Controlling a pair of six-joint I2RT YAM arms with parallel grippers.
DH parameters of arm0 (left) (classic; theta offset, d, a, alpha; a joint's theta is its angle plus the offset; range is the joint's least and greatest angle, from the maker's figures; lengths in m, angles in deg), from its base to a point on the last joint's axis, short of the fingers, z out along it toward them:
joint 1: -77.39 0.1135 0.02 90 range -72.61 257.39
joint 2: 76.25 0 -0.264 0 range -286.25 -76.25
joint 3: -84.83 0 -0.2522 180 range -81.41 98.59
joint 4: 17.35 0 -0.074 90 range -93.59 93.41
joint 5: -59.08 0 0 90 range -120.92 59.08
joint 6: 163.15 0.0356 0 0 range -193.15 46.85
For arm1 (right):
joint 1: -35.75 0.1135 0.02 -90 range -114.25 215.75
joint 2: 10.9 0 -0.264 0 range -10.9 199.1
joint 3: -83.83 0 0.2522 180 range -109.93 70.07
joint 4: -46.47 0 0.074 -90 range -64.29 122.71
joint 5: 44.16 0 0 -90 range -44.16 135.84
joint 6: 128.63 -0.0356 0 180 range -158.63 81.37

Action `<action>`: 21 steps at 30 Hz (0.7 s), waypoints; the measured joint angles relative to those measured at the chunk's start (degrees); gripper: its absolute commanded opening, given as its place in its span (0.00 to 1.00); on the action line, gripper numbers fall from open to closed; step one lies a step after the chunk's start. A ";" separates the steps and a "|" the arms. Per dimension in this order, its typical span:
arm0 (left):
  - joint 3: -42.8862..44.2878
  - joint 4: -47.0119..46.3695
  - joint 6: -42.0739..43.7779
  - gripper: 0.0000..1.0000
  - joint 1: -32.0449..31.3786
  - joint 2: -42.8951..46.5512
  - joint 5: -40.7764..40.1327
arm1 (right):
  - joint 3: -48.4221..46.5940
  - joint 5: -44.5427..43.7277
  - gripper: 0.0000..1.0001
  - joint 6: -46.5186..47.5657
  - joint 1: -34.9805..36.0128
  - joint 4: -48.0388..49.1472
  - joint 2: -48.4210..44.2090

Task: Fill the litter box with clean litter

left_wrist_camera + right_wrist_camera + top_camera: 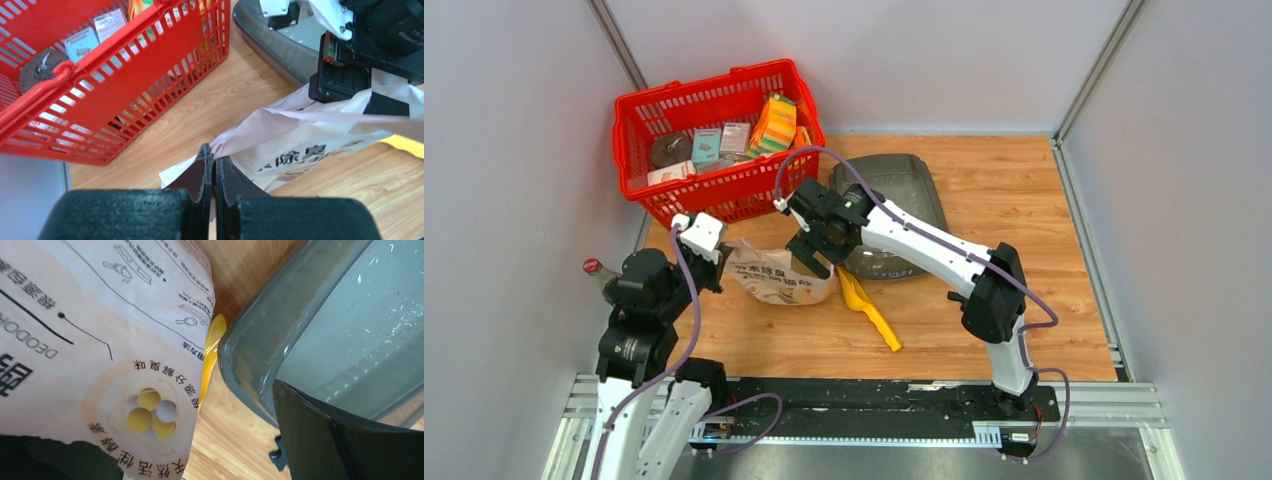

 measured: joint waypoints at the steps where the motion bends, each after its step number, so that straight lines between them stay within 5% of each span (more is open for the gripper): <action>1: 0.02 1.09 -0.28 0.00 -0.04 0.92 -0.15 | 1.14 -0.70 0.91 0.04 0.42 -0.24 -0.59; 5: 0.00 4.61 -0.42 0.00 -0.24 4.74 -0.61 | 2.03 -2.10 0.68 1.03 1.68 -0.39 -1.99; 10: -1.38 5.49 -0.31 0.00 -0.24 8.48 -0.33 | -5.42 -1.75 0.04 3.34 1.70 -1.90 0.55; 21: -2.21 -8.92 2.62 0.00 -0.15 -4.35 -3.76 | -22.38 -3.23 0.00 7.89 0.55 -1.03 12.15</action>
